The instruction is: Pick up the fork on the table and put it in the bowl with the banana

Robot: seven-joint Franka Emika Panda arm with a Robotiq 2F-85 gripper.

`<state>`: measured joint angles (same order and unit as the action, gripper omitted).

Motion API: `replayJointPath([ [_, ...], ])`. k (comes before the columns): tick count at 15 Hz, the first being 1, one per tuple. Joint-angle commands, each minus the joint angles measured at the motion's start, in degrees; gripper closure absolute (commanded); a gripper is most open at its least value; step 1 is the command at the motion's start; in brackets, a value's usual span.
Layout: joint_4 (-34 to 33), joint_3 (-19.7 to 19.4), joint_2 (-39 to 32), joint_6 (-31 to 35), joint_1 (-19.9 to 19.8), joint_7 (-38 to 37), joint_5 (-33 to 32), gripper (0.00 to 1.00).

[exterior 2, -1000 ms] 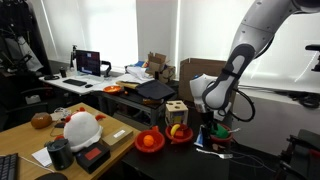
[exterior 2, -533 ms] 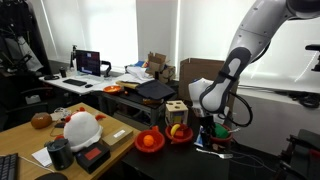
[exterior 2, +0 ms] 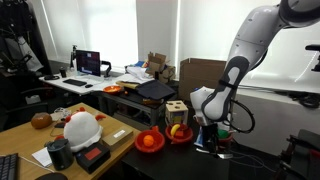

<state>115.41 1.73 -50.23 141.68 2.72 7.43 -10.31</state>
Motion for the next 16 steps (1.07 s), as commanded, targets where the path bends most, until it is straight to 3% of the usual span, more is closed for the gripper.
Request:
replayJointPath([
  [1, -1.6, 0.6, -0.9, -2.2, -0.6, 3.9, -0.7, 0.00],
  [11, -5.9, -1.6, -2.2, -2.8, -0.7, 8.9, -5.3, 0.00],
  [16, -7.6, -0.5, -4.3, -3.9, -1.9, 9.8, -4.4, 0.00],
])
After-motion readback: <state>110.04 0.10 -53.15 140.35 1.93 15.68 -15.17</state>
